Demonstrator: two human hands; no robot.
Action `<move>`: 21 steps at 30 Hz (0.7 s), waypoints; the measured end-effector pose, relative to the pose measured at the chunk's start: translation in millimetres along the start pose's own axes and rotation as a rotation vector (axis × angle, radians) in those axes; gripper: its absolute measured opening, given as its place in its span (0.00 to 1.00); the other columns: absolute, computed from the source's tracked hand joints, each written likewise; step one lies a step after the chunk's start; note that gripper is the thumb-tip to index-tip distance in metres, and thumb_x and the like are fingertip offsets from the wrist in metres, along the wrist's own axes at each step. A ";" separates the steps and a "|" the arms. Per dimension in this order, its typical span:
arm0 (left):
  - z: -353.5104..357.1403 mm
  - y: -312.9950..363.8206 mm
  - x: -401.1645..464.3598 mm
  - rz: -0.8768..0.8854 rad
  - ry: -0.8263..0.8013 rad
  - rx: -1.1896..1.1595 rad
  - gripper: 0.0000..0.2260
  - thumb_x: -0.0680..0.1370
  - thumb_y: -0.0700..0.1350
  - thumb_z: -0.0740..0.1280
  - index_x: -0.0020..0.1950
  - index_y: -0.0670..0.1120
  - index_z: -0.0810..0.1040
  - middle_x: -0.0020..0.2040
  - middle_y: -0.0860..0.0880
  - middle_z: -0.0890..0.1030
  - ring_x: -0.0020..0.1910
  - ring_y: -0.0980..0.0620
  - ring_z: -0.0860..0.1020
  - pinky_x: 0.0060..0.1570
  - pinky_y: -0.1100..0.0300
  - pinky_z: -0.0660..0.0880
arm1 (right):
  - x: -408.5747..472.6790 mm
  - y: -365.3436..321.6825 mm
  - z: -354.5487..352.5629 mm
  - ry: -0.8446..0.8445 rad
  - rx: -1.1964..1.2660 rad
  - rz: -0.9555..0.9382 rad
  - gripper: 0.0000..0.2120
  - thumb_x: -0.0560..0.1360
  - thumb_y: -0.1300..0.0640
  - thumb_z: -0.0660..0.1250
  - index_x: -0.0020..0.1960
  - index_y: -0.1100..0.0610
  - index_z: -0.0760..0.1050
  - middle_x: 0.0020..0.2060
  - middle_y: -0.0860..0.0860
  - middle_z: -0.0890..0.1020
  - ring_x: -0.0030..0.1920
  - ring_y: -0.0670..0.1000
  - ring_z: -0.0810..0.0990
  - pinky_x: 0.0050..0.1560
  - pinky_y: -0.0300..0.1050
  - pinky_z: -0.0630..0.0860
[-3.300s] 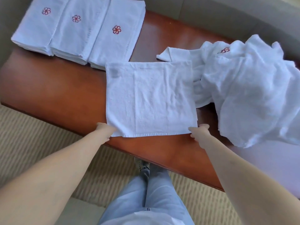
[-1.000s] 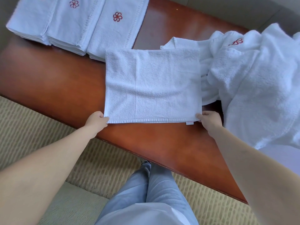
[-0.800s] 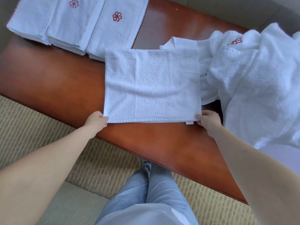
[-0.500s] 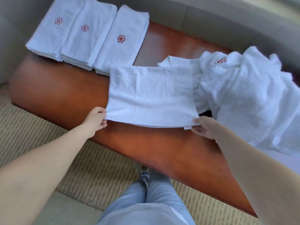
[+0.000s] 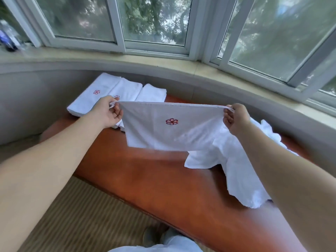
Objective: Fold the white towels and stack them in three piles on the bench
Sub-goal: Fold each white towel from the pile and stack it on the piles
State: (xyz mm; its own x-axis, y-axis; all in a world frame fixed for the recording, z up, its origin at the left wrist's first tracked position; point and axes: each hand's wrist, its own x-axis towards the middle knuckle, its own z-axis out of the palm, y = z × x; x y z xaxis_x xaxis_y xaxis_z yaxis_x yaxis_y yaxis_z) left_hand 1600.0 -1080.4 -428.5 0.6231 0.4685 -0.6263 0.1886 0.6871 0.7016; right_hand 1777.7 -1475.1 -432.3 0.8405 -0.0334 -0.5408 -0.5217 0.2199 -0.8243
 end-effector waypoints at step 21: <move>-59.0 -73.2 14.6 0.055 0.176 0.393 0.07 0.77 0.39 0.68 0.53 0.42 0.80 0.41 0.45 0.78 0.38 0.51 0.77 0.42 0.59 0.79 | -3.9 83.0 -39.7 -0.028 -0.609 -0.147 0.05 0.75 0.63 0.67 0.41 0.58 0.81 0.40 0.56 0.82 0.38 0.52 0.82 0.47 0.48 0.79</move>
State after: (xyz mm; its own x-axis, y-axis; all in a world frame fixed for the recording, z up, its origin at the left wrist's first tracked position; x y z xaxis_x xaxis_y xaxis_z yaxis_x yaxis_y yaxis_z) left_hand 1550.5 -1091.1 -509.1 0.5075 0.6096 -0.6090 0.4548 0.4109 0.7901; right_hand 1725.3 -1495.4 -505.3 0.9092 0.0061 -0.4164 -0.3831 -0.3799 -0.8420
